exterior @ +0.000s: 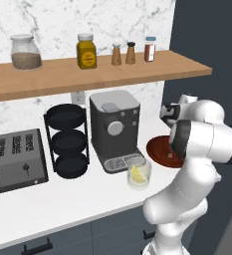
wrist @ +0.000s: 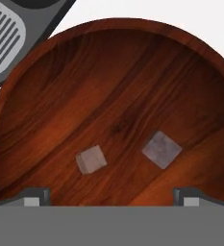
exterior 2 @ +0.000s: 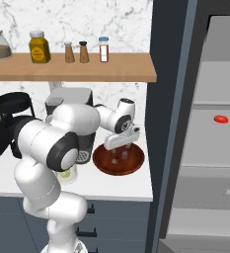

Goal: Grab a lemon wedge from the fridge and one ice cube from the ice bowl, and put them in the glass of lemonade.

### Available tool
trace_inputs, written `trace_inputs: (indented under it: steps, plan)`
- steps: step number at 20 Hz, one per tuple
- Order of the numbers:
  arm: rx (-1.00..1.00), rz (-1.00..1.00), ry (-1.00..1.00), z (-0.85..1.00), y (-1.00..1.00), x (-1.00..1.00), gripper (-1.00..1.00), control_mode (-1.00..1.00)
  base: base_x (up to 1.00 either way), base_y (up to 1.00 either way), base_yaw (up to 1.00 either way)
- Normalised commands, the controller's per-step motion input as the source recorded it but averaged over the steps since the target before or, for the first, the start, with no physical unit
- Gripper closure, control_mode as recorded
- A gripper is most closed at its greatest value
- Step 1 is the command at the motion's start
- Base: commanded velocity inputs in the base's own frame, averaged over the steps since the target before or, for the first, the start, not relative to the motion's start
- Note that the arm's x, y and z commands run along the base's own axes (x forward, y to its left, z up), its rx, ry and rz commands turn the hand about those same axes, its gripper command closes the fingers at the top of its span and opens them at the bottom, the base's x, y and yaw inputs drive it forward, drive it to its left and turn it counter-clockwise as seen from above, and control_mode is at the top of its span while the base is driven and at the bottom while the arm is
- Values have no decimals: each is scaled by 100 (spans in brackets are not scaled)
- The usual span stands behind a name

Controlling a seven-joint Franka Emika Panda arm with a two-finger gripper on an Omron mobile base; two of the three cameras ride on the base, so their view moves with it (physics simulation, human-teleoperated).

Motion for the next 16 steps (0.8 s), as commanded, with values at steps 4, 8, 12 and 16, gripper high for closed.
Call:
trace_inputs:
  steps: [4, 8, 12, 16]
  plan:
    - [0, 0, -5, 0, 29, 4, -100, -100, 0, 0, 0]
    - [0, 0, -1, -1, 0, 0, -100, -100, 0, 0, 0]
    - [0, 0, 0, -36, 0, -1, -100, -100, 0, 0, 0]
    - [0, 0, 0, -31, 0, -2, -100, -100, 0, 0, 0]
